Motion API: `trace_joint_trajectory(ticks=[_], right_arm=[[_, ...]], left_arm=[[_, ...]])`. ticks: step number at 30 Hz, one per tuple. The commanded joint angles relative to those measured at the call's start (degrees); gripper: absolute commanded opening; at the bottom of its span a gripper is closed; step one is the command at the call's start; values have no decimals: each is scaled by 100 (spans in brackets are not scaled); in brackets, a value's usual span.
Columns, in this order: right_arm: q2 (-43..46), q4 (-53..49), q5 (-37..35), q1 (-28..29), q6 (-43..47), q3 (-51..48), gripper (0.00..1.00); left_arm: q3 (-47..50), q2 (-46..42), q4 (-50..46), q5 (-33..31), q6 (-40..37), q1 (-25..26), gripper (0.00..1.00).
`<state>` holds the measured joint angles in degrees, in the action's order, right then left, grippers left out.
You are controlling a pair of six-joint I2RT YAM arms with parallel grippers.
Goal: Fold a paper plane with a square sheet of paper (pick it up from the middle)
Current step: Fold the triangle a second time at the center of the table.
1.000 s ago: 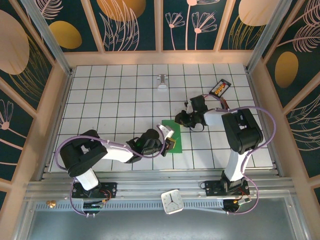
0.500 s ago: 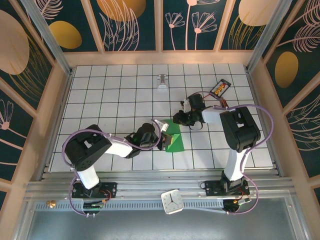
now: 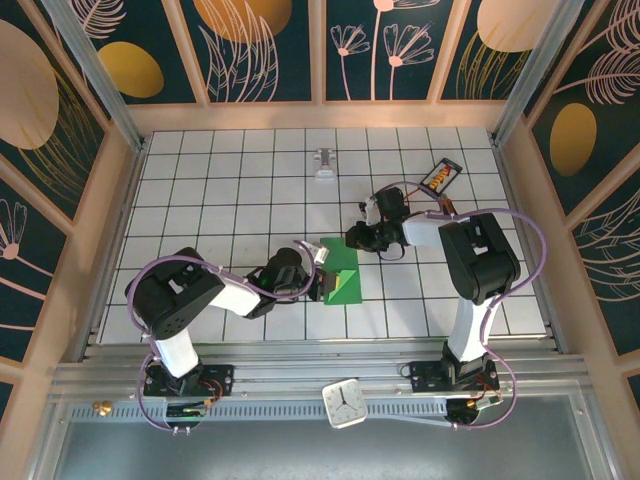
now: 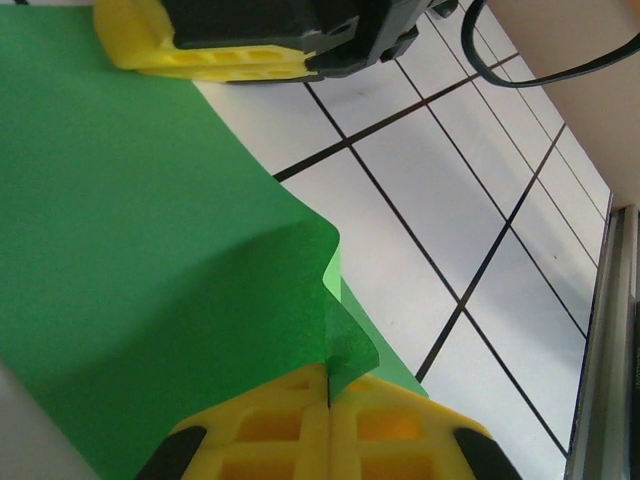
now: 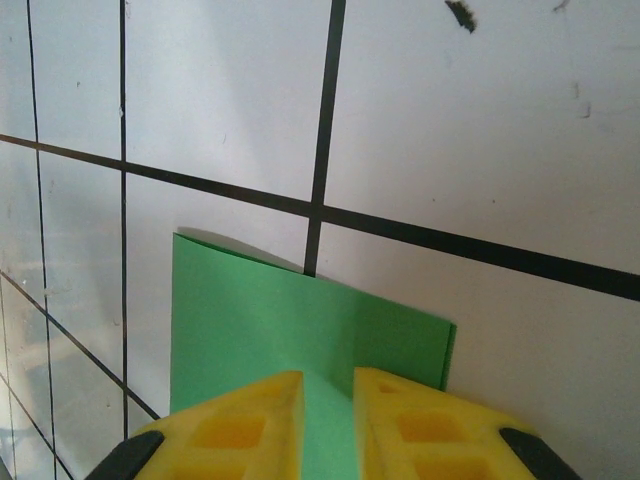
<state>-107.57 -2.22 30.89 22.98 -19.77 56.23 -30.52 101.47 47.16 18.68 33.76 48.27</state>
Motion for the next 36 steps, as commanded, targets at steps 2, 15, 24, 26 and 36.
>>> trace_joint_trajectory(ticks=[2,15,24,26,36], right_arm=[[-111,-287,-179,70,127,29,22],[-188,-340,-277,104,164,41,20],[-214,-363,-292,119,166,68,20],[-221,-362,-295,132,166,75,20],[-247,-410,-312,167,187,121,19]], left_arm=[[123,-59,370,84,174,-98,0],[271,-49,514,154,287,-269,0],[315,-24,444,125,289,-345,0],[288,-15,410,131,283,-354,0],[188,84,205,84,220,-405,0]])
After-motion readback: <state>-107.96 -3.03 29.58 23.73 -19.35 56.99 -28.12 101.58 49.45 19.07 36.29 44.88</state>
